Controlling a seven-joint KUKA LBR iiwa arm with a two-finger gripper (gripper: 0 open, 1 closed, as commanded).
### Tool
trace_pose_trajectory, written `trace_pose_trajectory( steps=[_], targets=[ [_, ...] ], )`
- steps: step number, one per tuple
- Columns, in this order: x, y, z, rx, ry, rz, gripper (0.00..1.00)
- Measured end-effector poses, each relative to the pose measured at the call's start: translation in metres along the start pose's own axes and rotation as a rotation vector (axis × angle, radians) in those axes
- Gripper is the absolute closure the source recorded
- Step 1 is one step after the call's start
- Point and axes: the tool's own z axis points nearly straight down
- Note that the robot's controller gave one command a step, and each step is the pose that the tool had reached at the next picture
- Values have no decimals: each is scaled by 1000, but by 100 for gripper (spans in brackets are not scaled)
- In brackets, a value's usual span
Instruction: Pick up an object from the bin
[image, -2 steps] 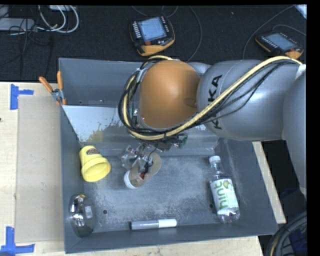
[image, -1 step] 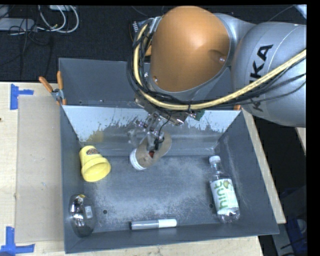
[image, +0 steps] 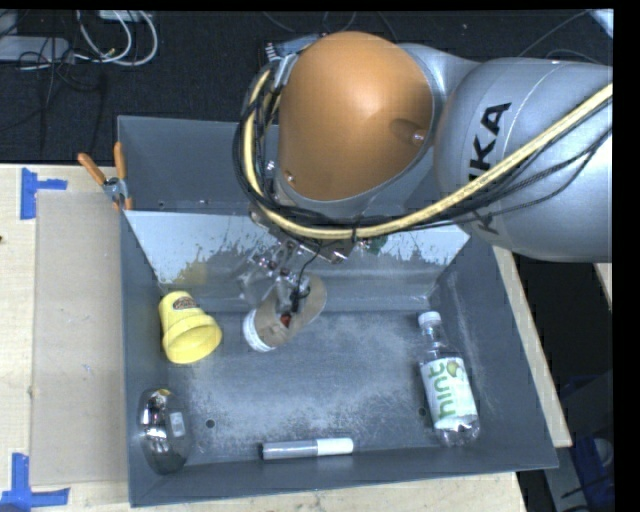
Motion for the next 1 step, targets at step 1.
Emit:
trace_pose_trajectory(
  steps=[1],
  targets=[
    [1,-1,-1,1,0,7,100]
  ],
)
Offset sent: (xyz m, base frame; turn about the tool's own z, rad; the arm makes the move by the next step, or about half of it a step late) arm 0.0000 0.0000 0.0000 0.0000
